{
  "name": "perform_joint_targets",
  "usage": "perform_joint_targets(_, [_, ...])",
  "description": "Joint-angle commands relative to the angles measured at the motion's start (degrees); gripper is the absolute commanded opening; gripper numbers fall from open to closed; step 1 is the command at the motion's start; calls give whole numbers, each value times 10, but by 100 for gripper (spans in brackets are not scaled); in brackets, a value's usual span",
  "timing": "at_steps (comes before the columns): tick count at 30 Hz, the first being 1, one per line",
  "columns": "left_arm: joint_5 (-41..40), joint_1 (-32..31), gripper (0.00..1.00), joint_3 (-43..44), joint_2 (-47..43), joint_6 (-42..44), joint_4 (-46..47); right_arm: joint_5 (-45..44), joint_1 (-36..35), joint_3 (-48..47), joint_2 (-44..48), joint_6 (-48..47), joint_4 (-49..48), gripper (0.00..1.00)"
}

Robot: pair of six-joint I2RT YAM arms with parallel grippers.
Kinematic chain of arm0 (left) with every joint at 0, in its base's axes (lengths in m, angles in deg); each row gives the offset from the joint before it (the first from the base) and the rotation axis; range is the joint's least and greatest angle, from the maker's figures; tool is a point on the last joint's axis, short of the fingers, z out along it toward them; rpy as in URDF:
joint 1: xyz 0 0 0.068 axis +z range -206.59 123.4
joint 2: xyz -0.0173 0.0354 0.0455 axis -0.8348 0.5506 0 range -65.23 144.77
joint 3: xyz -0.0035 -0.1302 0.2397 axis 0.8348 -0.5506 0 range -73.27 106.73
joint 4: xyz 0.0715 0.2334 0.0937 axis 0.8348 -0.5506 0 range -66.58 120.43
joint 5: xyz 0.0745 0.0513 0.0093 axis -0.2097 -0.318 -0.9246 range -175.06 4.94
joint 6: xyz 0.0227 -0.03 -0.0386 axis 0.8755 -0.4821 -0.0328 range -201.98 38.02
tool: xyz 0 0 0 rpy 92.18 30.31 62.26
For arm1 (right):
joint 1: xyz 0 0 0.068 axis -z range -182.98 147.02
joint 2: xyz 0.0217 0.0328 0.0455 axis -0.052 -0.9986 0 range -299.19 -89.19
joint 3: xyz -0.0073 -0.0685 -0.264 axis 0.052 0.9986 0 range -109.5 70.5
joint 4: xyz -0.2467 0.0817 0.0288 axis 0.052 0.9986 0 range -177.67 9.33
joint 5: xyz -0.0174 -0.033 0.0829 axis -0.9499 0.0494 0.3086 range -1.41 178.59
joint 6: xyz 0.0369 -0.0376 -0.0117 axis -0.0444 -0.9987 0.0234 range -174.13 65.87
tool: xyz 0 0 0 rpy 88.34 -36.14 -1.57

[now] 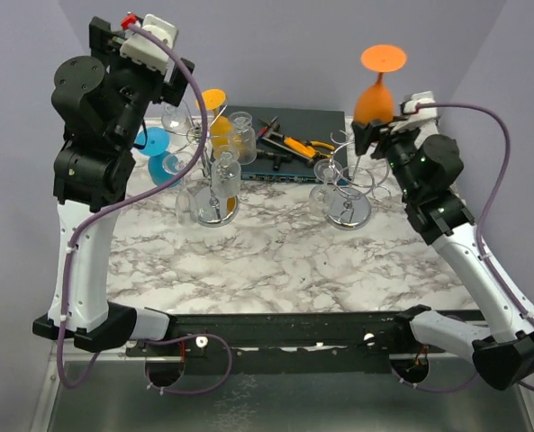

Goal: Place the wine glass upside down on the wine glass rack
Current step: Turn the wine glass upside down at the wine rack.

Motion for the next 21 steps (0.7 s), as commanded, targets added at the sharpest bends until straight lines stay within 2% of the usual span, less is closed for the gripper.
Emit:
perform_joint_targets(1, [5,85,99,-106,-80,-105,-70,-19,85,-9,-6,22,-61,67])
perform_joint_targets(6, [-17,137,99,-324,-210,-119,-9,12,206,37,-11,92,-78,66])
perform_joint_targets(10, [-48,144,99,-422,-267,-141,2,30,282,85,-12,102,-106,66])
perform_joint_targets(21, [-97,145,99,-571,-370,-167,-4,-24,313,232,-34,65,-228,66])
